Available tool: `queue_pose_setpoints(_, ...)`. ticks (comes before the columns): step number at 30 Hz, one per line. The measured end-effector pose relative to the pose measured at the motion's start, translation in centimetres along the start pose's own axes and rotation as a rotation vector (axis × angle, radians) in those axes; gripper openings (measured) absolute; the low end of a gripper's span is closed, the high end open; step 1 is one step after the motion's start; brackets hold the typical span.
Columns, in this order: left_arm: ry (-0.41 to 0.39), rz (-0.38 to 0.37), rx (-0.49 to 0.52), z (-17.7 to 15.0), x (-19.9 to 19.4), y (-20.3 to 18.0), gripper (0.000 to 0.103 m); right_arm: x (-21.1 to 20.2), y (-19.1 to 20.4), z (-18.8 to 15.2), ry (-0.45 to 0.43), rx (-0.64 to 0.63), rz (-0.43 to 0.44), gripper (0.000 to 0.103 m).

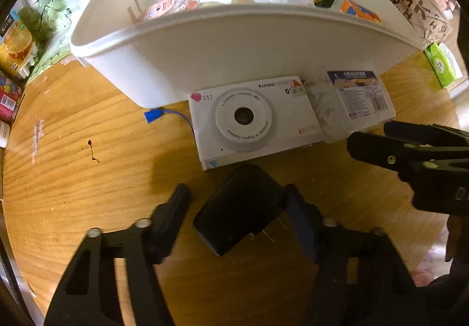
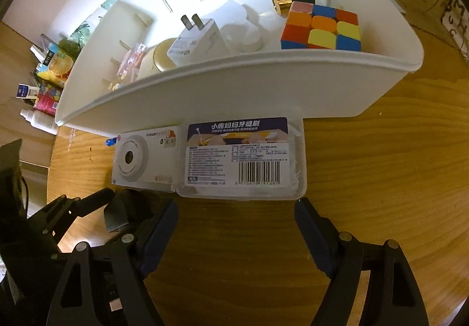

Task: Organize rigid objects
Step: 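Lower the left tool to the black plug adapter while the right tool approaches the clear toothbrush box, then grasp the black plug adapter with the left tool while the right tool grasps the clear box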

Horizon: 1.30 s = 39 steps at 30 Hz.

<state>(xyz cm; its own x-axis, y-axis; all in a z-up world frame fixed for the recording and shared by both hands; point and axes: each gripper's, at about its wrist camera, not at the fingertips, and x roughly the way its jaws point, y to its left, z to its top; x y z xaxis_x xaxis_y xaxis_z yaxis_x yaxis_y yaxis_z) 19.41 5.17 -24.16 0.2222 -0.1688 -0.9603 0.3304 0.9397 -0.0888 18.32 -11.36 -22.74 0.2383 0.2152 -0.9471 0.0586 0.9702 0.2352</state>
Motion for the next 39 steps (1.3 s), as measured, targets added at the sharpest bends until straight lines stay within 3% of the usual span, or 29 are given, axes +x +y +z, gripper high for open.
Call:
queue_pose_setpoints(3,-0.01,-0.015,-0.007,0.2,-0.1,0.2,0.054,0.4,0.1,0.1,0.003,0.003,-0.019,0.082)
queue_pose_setpoints(19,-0.038,-0.05,-0.034,-0.4,-1.0,2.7,0.052,3.0,4.4,0.0,0.004,-0.053,-0.171,0.085)
queue_pose_setpoints(23,-0.075,-0.06,-0.051,-0.8,-1.9,3.5,0.052,3.0,5.4,-0.7,-0.021,-0.064,-0.224,0.091)
queue_pose_setpoints(29,-0.127,-0.1,-0.062,-1.8,-3.4,4.1,0.051,3.0,5.6,-1.4,-0.048,-0.028,-0.231,0.093)
queue_pose_setpoints(31,-0.134,-0.1,-0.067,-2.1,-3.7,4.2,0.051,2.5,5.1,-1.6,-0.075,-0.035,-0.222,0.103)
queue_pose_setpoints(39,-0.155,-0.103,-0.072,-3.1,-4.7,5.2,0.051,2.4,6.3,-1.9,-0.161,-0.093,-0.201,0.103)
